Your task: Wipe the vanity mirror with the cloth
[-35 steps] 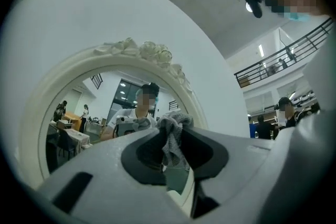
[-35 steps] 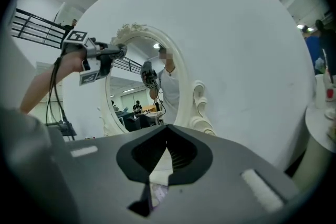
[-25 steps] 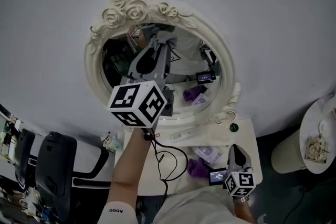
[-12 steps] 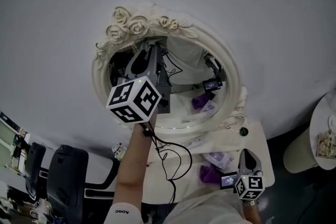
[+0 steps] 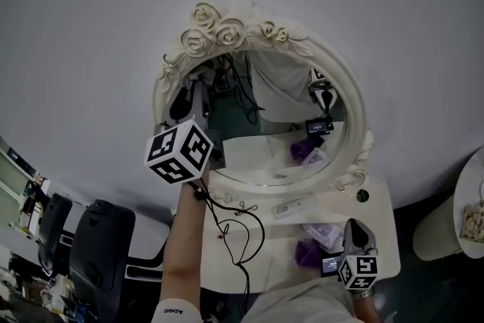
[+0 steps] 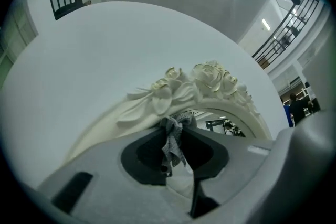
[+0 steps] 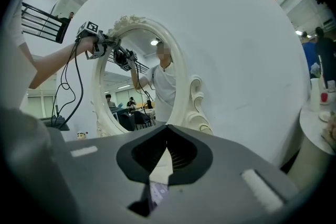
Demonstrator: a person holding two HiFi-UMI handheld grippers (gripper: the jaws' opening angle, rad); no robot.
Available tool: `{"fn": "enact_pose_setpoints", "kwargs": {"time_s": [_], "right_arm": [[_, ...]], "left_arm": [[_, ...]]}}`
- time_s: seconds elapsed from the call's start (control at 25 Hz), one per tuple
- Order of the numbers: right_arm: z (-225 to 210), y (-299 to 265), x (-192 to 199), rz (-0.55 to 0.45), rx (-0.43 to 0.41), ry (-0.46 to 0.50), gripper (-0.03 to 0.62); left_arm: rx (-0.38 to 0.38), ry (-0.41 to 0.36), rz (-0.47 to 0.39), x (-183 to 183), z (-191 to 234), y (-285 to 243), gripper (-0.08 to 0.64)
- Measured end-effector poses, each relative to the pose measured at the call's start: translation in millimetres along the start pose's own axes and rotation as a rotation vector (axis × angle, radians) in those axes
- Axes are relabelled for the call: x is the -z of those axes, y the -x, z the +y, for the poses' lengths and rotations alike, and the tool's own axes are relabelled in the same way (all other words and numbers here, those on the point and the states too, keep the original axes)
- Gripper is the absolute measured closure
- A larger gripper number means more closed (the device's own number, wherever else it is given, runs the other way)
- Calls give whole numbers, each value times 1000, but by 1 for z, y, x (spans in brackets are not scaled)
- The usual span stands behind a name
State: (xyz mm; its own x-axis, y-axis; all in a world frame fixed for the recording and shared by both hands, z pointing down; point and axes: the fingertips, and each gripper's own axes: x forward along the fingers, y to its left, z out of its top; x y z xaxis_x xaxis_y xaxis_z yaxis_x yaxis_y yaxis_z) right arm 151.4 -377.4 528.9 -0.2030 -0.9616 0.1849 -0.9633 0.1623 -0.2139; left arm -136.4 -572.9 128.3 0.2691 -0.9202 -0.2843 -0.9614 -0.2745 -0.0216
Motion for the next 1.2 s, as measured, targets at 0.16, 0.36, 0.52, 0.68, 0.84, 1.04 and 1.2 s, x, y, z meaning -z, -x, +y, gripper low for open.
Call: {"fn": "enact_pose_setpoints", "kwargs": {"time_s": [0.16, 0.36, 0.52, 0.68, 0.84, 1.04, 1.2], "right_arm": [[-1, -2, -1, 3, -9, 11, 584], [-13, 2, -1, 9, 7, 11, 584], [-27, 8, -1, 11, 36, 6, 584], [-38, 16, -6, -6, 73, -2, 584], [-51, 27, -6, -10, 114, -13, 584], [-62, 38, -2, -7, 157, -23, 584], [-61, 36, 2, 4, 158, -24, 584]], "left_arm": [[-90, -45, 15, 8, 19, 10, 485], [-58, 18, -21, 15, -6, 22, 485], [84, -4, -13, 27, -75, 12, 485], [196, 3, 4, 46, -139, -5, 485], [255, 83, 35, 66, -178, -19, 483], [257, 69, 51, 79, -186, -26, 485], [205, 56, 49, 78, -154, -20, 485]]}}
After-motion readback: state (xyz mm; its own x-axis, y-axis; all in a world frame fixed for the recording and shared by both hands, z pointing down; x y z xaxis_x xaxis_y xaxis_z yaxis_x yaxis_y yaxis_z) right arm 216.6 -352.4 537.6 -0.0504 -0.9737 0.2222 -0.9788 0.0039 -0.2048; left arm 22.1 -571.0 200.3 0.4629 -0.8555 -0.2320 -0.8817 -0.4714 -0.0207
